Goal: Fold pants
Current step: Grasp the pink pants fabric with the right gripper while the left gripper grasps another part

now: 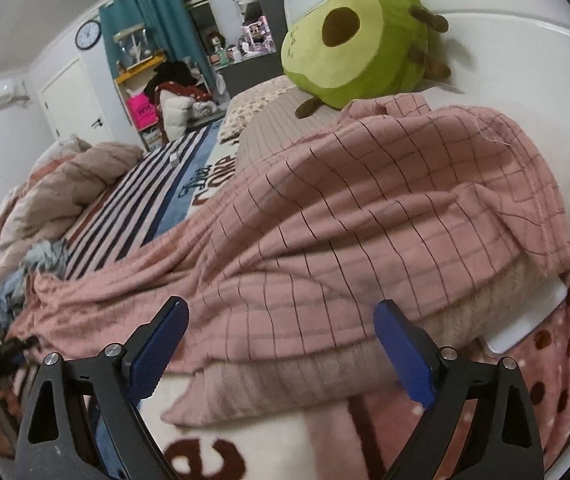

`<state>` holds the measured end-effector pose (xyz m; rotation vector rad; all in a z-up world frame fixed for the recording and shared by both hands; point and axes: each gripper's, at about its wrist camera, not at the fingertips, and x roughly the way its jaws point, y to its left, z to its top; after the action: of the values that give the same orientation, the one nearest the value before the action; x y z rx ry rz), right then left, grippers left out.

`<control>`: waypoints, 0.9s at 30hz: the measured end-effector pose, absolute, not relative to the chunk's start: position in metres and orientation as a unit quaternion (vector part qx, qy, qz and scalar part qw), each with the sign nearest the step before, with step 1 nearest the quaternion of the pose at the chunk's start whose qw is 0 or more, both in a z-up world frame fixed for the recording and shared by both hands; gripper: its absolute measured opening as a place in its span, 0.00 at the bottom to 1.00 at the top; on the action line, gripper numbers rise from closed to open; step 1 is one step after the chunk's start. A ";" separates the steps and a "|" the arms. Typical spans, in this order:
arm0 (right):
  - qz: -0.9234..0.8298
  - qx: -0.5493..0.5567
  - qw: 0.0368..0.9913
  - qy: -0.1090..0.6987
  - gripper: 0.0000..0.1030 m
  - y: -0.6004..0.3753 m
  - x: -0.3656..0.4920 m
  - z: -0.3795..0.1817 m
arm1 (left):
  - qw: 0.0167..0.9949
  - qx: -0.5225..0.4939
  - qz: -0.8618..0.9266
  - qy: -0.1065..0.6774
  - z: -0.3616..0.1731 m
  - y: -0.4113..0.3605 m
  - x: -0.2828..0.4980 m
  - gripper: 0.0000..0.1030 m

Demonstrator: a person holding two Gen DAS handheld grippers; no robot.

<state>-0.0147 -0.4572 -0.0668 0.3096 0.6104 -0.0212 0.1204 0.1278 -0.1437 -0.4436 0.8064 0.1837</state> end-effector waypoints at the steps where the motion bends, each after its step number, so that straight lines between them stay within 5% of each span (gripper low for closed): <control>1: -0.012 0.158 0.940 0.302 0.90 -0.460 -0.017 -0.070 | 0.895 -0.216 0.085 0.381 -0.142 0.129 0.118 0.17; 12: -0.059 0.183 0.943 0.272 0.76 -0.488 -0.014 -0.066 | 0.928 -0.211 0.104 0.287 -0.094 0.146 0.077 0.09; 14: -0.090 0.155 0.947 0.267 0.39 -0.488 -0.010 -0.058 | 0.930 -0.206 0.104 0.285 -0.092 0.148 0.073 0.09; 17: -0.107 0.141 0.946 0.271 0.06 -0.489 -0.001 -0.052 | 0.932 -0.199 0.102 0.286 -0.090 0.147 0.073 0.09; 27: -0.049 0.084 0.961 0.260 0.02 -0.470 0.056 0.007 | 0.934 -0.182 0.117 0.286 -0.068 0.144 0.121 0.09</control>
<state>0.0559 -0.4704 0.0075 0.1695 0.5270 -0.0985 0.1213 0.1436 -0.0682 -0.3733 0.5841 0.2397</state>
